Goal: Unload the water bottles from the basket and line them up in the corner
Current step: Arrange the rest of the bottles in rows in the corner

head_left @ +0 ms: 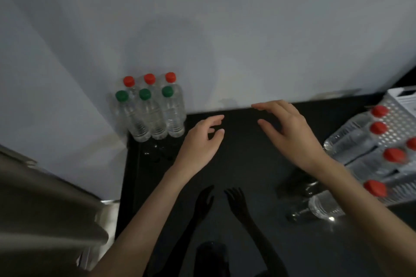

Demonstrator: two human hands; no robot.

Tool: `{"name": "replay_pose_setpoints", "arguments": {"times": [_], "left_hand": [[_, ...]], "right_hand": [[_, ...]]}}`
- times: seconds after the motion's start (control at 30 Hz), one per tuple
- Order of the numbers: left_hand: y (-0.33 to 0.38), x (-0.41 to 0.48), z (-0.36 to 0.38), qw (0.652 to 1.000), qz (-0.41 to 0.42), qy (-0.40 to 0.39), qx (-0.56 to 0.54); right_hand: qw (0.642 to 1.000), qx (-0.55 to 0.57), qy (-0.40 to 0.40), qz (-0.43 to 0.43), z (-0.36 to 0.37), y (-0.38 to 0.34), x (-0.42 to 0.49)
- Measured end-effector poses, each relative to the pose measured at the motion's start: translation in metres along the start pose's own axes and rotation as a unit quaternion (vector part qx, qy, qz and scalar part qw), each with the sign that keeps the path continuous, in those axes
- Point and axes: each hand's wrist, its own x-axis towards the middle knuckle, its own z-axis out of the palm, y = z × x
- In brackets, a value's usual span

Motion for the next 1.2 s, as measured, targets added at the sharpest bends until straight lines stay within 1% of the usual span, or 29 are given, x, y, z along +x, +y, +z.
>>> {"name": "replay_pose_setpoints", "arguments": {"times": [0.13, 0.3, 0.43, 0.53, 0.63, 0.73, 0.8, 0.87, 0.97, 1.07, 1.2], "left_hand": [[0.046, -0.009, 0.046, 0.998, 0.045, -0.014, 0.047], [0.092, -0.023, 0.118, 0.997, 0.053, -0.032, 0.04], [0.117, -0.034, 0.181, 0.997, 0.047, -0.044, 0.043], [0.129, -0.043, 0.225, 0.995, 0.053, -0.053, 0.059], [0.135, -0.054, 0.26, 0.983, 0.079, -0.075, 0.145], [0.133, -0.064, 0.282, 0.963, 0.096, -0.075, 0.242], [0.129, -0.066, 0.289, 0.957, 0.086, -0.068, 0.268], [0.126, -0.066, 0.293, 0.953, 0.072, -0.058, 0.289], [0.124, -0.062, 0.297, 0.942, 0.063, -0.048, 0.326], [0.124, -0.057, 0.3, 0.927, 0.065, -0.038, 0.367], [0.123, -0.058, 0.298, 0.919, 0.078, -0.036, 0.385]], "right_hand": [[0.999, 0.002, 0.032, 0.009, -0.052, 0.026, -0.04], [0.998, 0.005, 0.057, 0.018, -0.119, 0.07, -0.088], [0.998, 0.01, 0.044, 0.045, -0.162, 0.123, -0.122], [0.998, 0.013, 0.018, 0.055, -0.178, 0.162, -0.141], [0.998, 0.016, -0.025, 0.064, -0.184, 0.194, -0.152], [0.991, 0.015, -0.099, 0.091, -0.179, 0.215, -0.155], [0.985, -0.01, -0.144, 0.097, -0.173, 0.222, -0.152], [0.982, -0.038, -0.165, 0.088, -0.166, 0.226, -0.147], [0.984, -0.072, -0.149, 0.058, -0.151, 0.231, -0.139], [0.981, -0.14, -0.131, 0.022, -0.138, 0.237, -0.133], [0.978, -0.175, -0.112, 0.033, -0.135, 0.241, -0.131]]}}
